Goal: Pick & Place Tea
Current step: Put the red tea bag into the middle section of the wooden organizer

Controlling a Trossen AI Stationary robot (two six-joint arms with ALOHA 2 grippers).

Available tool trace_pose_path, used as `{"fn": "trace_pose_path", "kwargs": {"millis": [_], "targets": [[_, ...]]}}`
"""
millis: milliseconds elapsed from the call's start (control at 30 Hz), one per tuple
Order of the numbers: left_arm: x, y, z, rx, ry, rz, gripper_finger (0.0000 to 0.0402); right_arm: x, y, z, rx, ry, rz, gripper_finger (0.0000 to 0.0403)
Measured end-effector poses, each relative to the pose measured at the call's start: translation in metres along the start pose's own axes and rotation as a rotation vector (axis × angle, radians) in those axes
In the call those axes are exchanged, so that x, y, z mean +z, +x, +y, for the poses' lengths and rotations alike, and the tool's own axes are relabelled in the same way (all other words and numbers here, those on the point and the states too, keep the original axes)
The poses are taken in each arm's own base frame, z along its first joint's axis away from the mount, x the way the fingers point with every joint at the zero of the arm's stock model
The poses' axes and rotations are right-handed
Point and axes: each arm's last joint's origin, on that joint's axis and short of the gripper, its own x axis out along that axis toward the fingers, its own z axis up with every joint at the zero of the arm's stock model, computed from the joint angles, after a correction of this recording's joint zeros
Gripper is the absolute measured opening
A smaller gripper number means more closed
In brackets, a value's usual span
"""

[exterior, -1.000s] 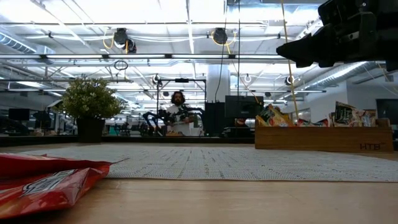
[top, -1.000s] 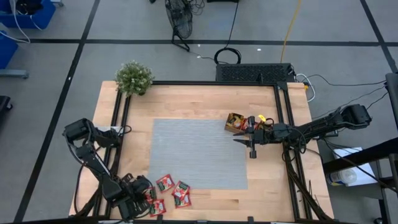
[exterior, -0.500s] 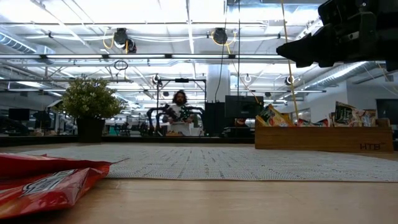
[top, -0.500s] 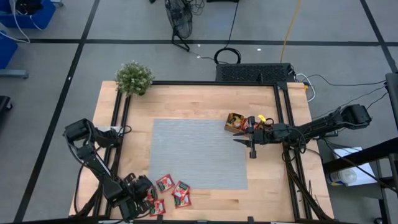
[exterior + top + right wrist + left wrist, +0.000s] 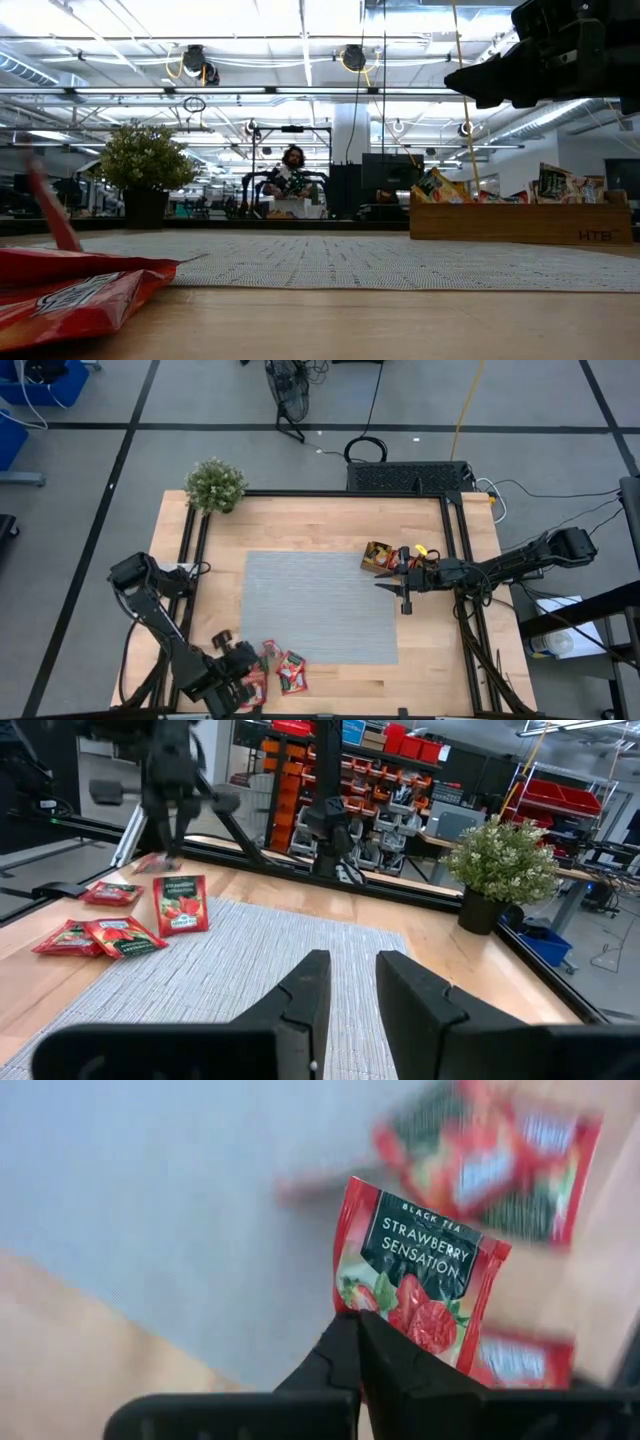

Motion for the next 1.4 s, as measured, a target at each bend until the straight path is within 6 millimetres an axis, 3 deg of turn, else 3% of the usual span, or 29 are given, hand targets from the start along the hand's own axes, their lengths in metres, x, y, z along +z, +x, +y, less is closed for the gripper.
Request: {"fn": "trace_pose_path", "kwargs": {"millis": [167, 333, 500, 633, 800, 933, 1100, 1233, 1400], "targets": [[0.047, -0.028, -0.007, 0.015, 0.163, -0.153, 0.0002, 0.000, 0.000, 0.000, 0.000, 0.000, 0.000, 0.0075], [0.089, -0.038, -0.003, 0.123, 0.355, -0.328, 0.0001, 0.000, 0.000, 0.000, -0.001, -0.001, 0.002, 0.0075], [0.134, -0.027, 0.015, 0.434, 0.481, -0.551, 0.0004, 0.000, 0.000, 0.000, -0.003, 0.027, -0.002, 0.0075], [0.173, -0.007, 0.032, 0.611, 0.558, -0.562, 0.0002, 0.005, 0.001, -0.003, -0.069, 0.088, -0.051, 0.0075], [0.219, 0.025, 0.047, 0.685, 0.666, -0.568, 0.0003, -0.002, 0.007, -0.007, -0.128, 0.119, -0.039, 0.0100], [0.238, 0.047, 0.058, 0.668, 0.751, -0.606, 0.0002, -0.010, 0.014, -0.014, -0.166, 0.173, -0.043, 0.0149], [0.243, 0.062, 0.066, 0.605, 0.818, -0.672, 0.0002, -0.009, 0.024, -0.025, -0.154, 0.219, -0.130, 0.0199], [0.250, 0.066, 0.072, 0.560, 0.841, -0.719, 0.0002, -0.005, 0.045, -0.029, -0.073, 0.244, -0.125, 0.0209], [0.258, 0.067, 0.078, 0.563, 0.873, -0.737, 0.0002, -0.015, 0.067, -0.031, -0.080, 0.240, -0.002, 0.0205]]}}
